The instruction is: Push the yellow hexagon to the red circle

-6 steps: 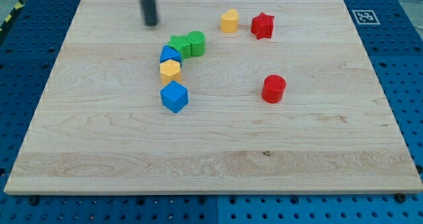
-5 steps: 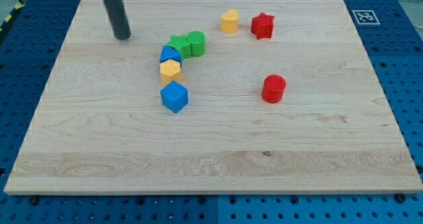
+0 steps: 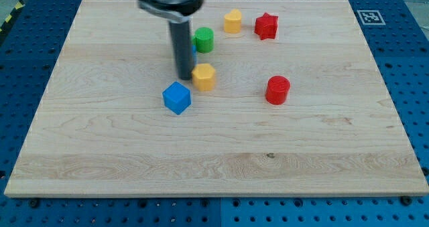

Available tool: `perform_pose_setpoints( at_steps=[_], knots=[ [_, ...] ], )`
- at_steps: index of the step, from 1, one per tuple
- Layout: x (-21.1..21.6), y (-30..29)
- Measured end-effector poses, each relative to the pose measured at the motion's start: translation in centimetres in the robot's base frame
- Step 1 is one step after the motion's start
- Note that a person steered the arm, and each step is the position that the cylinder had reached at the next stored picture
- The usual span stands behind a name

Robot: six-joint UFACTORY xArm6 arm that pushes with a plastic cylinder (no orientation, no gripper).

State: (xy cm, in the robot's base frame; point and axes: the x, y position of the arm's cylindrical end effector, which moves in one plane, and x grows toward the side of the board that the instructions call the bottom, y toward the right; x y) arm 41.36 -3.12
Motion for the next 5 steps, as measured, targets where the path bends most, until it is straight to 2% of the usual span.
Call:
perform_pose_setpoints(
  at_steps=[1,2,5],
  knots=[
    [0.6,3.4],
    [2.7,3.5],
    [4.9,8.7]
  ],
)
